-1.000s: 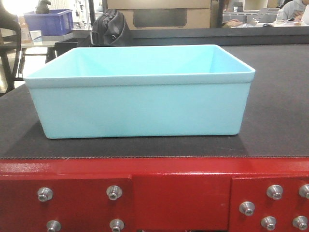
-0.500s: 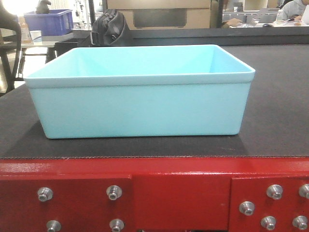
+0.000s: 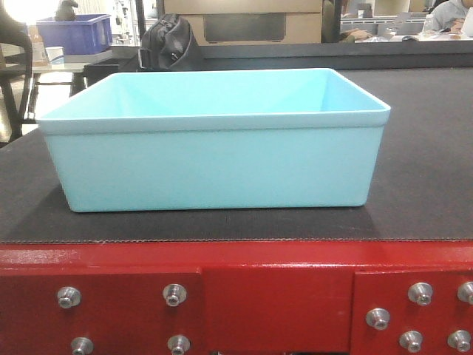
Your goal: Fetch blue bin and place on conveyor start
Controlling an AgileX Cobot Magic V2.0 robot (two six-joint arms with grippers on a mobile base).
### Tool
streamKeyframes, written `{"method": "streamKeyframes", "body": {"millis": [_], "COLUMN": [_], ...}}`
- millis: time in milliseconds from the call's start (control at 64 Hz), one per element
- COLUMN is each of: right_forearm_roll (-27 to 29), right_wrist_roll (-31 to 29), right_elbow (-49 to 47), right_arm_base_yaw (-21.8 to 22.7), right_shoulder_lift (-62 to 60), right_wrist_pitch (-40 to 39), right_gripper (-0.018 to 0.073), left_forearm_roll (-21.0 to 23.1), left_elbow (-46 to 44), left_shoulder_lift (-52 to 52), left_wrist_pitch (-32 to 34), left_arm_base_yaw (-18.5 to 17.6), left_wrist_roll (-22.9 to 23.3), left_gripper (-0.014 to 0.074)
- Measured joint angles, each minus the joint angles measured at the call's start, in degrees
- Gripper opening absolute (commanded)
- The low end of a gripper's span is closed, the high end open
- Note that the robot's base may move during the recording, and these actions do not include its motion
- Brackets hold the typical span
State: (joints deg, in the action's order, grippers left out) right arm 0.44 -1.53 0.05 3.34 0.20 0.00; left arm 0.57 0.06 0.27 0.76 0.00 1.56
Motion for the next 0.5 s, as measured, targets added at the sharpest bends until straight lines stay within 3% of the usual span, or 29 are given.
{"method": "streamKeyframes", "body": {"millis": [500], "right_forearm_roll": [0.00], "right_wrist_roll": [0.00], "right_elbow": [0.00], "right_arm_base_yaw": [0.00], "right_shoulder_lift": [0.00], "right_wrist_pitch": [0.00], "right_gripper": [-0.0163], "left_forearm_roll": [0.14], "left_elbow": [0.00], "left_shoulder_lift": [0.00], "left_wrist_pitch": [0.00], "left_arm_base_yaw": [0.00], "left_wrist_roll": [0.00], "left_gripper": [-0.0111]}}
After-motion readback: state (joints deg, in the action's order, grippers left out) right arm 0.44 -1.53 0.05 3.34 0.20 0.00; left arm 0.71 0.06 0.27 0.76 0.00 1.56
